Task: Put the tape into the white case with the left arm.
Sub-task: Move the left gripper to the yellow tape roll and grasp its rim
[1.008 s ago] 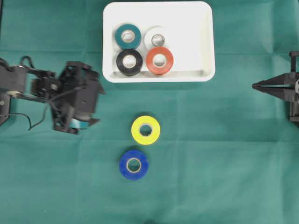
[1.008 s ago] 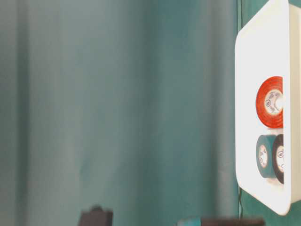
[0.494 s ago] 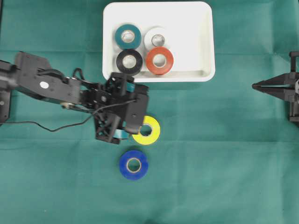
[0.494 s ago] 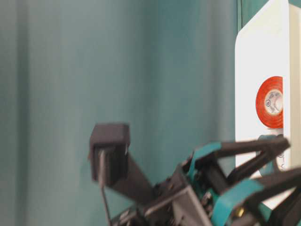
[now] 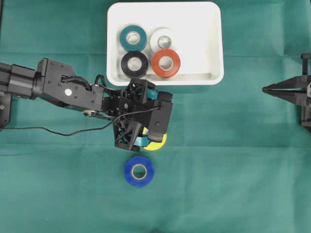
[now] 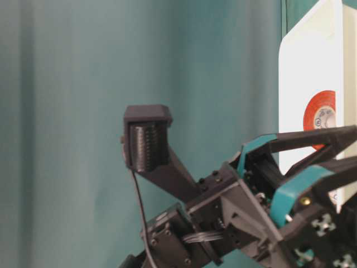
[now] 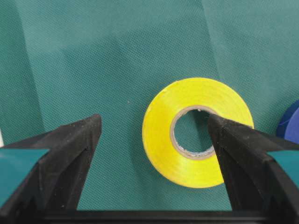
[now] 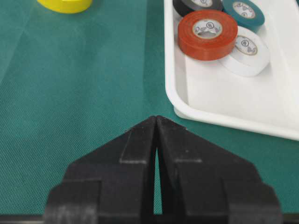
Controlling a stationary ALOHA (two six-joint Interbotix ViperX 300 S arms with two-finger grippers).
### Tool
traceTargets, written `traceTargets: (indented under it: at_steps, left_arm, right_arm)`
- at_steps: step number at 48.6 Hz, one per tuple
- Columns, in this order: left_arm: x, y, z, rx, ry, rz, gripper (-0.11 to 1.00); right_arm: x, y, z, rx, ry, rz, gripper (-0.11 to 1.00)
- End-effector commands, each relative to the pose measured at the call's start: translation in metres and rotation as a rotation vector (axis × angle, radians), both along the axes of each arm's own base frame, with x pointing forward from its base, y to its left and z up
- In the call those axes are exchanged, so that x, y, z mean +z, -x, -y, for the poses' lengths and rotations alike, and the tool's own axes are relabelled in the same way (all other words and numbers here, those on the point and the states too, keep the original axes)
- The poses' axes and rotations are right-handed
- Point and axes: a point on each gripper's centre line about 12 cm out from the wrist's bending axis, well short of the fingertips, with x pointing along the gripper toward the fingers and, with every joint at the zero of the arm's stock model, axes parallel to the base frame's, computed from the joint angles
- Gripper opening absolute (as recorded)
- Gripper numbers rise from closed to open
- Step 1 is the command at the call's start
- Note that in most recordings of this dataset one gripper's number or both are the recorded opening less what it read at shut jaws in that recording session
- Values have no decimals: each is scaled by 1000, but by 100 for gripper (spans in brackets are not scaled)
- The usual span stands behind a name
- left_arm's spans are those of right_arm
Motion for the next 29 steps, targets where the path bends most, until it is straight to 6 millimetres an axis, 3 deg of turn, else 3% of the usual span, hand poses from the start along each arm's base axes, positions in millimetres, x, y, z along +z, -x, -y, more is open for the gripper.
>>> traceTargets:
  at_steps: [1, 24, 29]
  left_arm:
    - [8, -6, 1, -3, 2, 28, 93]
    - [-24, -15, -2, 3, -7, -35, 92]
    - [-27, -15, -4, 7, -8, -42, 83]
  right_arm:
    - [5, -2, 0, -1, 1, 17, -9]
    - [4, -2, 0, -1, 1, 14, -9]
    - [4, -2, 0, -1, 1, 15, -9]
